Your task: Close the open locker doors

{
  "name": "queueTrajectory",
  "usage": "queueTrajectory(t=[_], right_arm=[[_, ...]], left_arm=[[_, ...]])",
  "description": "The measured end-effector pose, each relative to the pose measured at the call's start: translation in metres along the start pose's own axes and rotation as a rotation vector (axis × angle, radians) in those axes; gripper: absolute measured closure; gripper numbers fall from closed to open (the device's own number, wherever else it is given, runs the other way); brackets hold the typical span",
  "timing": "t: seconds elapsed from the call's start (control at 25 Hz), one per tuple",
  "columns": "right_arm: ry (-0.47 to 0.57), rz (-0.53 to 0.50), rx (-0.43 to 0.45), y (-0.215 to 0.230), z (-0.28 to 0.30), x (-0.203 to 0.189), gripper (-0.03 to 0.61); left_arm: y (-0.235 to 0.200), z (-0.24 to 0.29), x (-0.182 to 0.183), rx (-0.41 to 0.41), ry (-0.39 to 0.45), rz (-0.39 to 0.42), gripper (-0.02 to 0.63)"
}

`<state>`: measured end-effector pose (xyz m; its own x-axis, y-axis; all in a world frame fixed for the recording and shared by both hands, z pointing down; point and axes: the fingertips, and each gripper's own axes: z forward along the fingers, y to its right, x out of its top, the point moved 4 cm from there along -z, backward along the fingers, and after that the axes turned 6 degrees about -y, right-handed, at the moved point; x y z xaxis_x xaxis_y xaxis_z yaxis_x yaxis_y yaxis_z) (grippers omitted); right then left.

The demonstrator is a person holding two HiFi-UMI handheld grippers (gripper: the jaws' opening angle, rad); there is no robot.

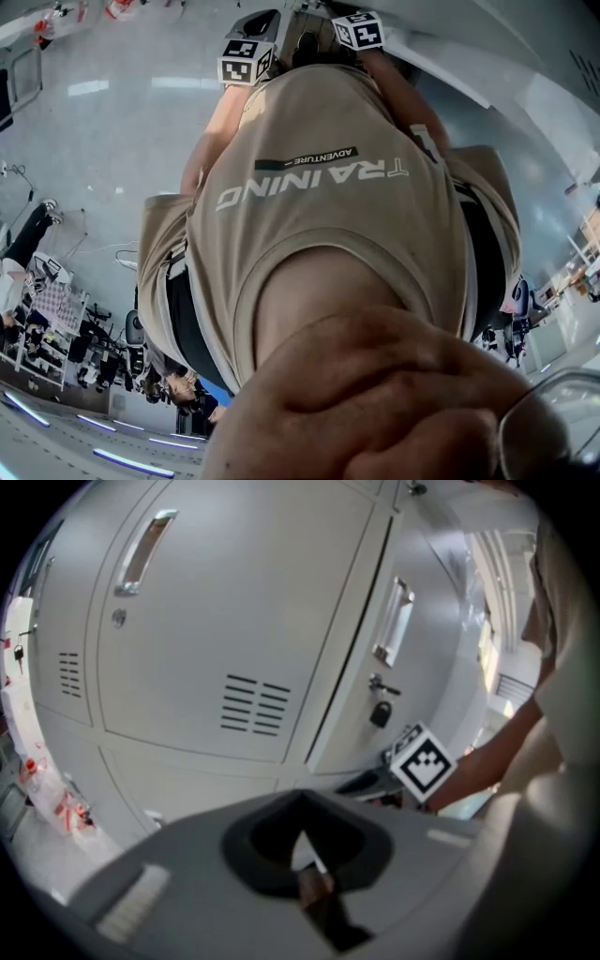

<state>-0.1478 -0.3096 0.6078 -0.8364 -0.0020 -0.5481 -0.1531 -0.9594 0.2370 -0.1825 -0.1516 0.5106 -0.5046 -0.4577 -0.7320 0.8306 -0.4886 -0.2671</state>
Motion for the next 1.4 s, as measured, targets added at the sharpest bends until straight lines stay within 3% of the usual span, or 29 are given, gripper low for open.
queueTrajectory(t=[0.44, 0.6, 0.92, 1.2, 1.4], right_arm=[[0.019, 0.044, -0.039, -0.012, -0.014, -0.012, 0.563], [0.071, 0.084, -0.065, -0.035, -0.034, -0.024, 0.563], [0.188, 0.073, -0.108, -0.078, -0.1, -0.032, 0.563], [0.31, 0.029, -0.13, -0.102, -0.162, -0.037, 0.563], [0.536, -0.048, -0.134, -0.113, -0.206, -0.031, 0.565]], left_arm=[[0.005, -0.031, -0.015, 0.012, 0.022, 0.014, 0.615], [0.013, -0.042, -0.037, -0.025, 0.014, 0.033, 0.615], [0.037, -0.041, -0.052, -0.127, 0.012, 0.152, 0.615], [0.081, -0.062, -0.023, -0.154, 0.112, 0.157, 0.615], [0.107, -0.077, -0.011, -0.121, 0.179, 0.185, 0.615]])
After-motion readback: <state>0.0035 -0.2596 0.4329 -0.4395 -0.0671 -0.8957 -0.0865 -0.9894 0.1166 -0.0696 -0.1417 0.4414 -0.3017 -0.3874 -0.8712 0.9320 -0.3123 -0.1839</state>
